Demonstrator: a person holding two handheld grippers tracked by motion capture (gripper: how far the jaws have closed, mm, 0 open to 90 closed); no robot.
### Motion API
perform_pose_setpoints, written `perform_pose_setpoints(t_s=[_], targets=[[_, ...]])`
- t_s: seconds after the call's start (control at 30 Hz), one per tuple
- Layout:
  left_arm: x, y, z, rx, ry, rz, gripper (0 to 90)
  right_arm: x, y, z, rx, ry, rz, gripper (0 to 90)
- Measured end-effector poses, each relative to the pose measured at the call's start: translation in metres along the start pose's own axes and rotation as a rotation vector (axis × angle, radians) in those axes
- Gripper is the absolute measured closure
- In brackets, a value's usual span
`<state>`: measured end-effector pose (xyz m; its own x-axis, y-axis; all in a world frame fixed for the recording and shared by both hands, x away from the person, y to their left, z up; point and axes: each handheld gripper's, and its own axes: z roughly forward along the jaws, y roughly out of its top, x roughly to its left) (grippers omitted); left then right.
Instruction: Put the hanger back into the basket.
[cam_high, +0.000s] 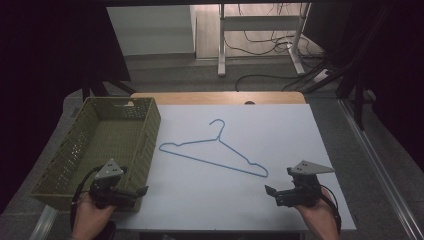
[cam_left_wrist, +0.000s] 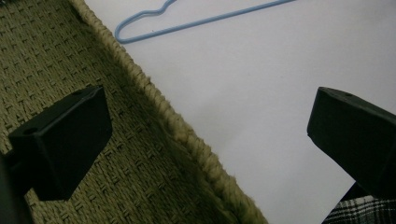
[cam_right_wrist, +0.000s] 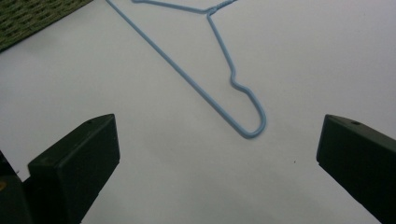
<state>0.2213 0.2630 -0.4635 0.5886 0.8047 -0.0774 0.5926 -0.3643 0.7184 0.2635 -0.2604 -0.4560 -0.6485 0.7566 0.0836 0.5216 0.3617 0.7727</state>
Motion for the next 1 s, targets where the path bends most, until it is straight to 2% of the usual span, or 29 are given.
perform_pose_setpoints(t_s=[0.23, 0.47, 0.57, 0.7, 0.77, 0.8, 0.83, 1.0], targets=[[-0.001, 0.001, 0.0, -0.003, 0.006, 0.008, 0.2, -0.004, 0.009, 0.005, 0.008, 0.022, 0.008, 0.0], [-0.001, 0.001, 0.0, -0.006, 0.009, 0.01, 0.2, -0.004, 0.029, 0.013, 0.037, 0.008, -0.001, 0.0], [-0.001, 0.001, -0.001, -0.011, 0.011, 0.013, 0.2, -0.008, 0.041, 0.024, 0.072, 0.006, -0.003, 0.0], [-0.001, 0.001, -0.001, -0.007, 0.014, 0.016, 0.2, -0.011, 0.048, 0.035, 0.101, 0.002, -0.011, 0.0], [0.0, 0.001, 0.0, -0.004, 0.017, 0.017, 0.2, -0.01, 0.055, 0.049, 0.139, 0.01, -0.026, 0.0], [0.0, 0.001, 0.0, -0.004, 0.017, 0.017, 0.2, -0.01, 0.055, 0.049, 0.139, 0.01, -0.026, 0.0], [0.0, 0.001, 0.0, -0.004, 0.016, 0.018, 0.2, -0.01, 0.06, 0.057, 0.17, 0.008, -0.027, 0.0], [0.0, 0.001, -0.001, -0.006, 0.017, 0.018, 0.2, -0.012, 0.069, 0.071, 0.202, 0.011, -0.037, 0.0]])
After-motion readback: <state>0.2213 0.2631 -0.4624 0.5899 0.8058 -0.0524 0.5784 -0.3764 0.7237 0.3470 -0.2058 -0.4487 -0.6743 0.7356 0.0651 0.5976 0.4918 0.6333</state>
